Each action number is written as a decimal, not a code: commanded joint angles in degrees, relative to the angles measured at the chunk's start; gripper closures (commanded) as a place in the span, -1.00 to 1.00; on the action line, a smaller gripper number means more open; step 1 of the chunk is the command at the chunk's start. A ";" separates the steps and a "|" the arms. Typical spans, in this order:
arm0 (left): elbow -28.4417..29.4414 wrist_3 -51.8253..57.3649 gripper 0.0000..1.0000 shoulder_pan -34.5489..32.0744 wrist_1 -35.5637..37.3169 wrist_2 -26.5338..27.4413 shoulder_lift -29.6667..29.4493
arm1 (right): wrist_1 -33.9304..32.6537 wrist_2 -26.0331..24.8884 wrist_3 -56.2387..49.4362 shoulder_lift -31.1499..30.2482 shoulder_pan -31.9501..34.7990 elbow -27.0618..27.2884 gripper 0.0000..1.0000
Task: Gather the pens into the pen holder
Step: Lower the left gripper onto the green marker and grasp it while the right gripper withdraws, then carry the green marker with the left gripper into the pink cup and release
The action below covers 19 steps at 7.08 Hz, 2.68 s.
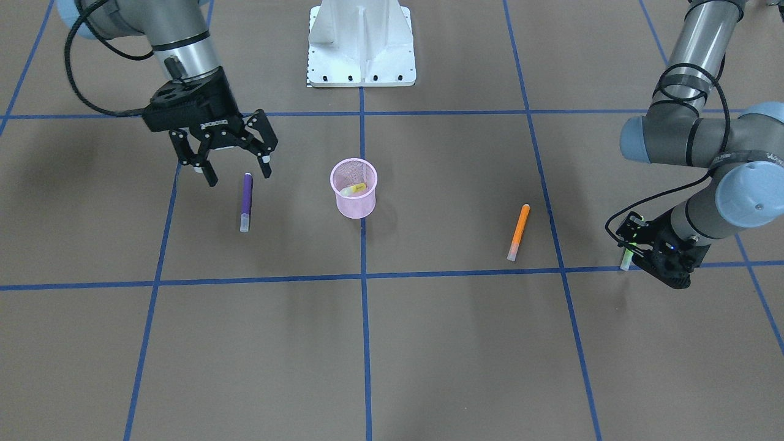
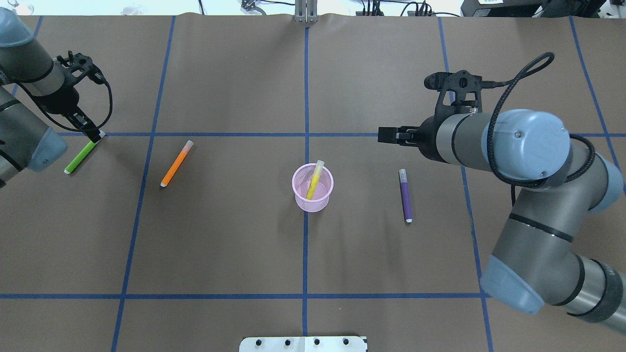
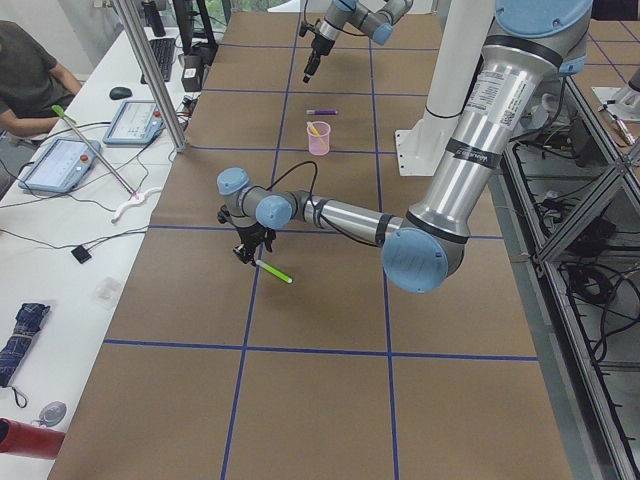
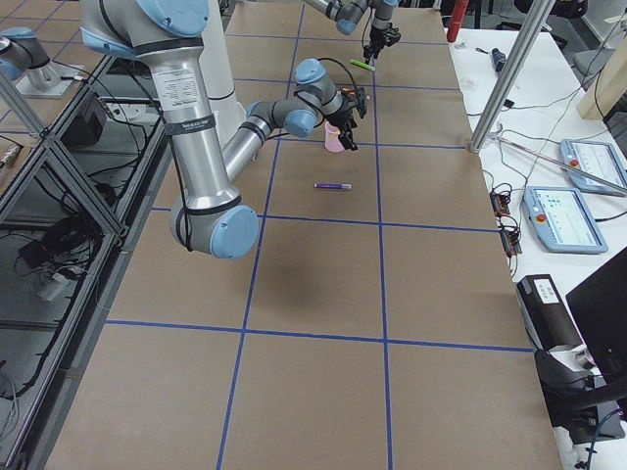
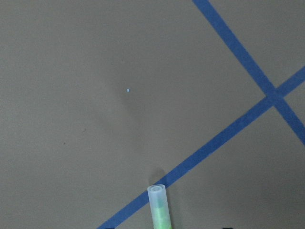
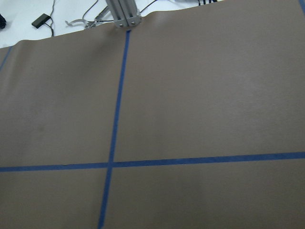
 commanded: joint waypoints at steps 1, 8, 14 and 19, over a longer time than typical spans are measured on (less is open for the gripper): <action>1.70 -0.08 -0.41 0.06 1.75 -1.07 -0.27 | 0.07 5.02 -3.46 -4.84 4.81 1.42 -1.00; 4.08 -0.26 -0.25 0.94 1.75 -0.98 -1.50 | 0.16 5.64 -4.51 -7.85 5.26 3.02 -1.00; 4.87 -0.17 1.00 1.38 1.75 -1.07 -1.42 | 0.16 5.56 -4.51 -7.76 5.44 3.02 -1.00; -12.03 -8.19 1.00 0.94 8.26 -0.99 -3.96 | 0.07 8.28 -5.12 -7.93 8.51 3.99 -1.00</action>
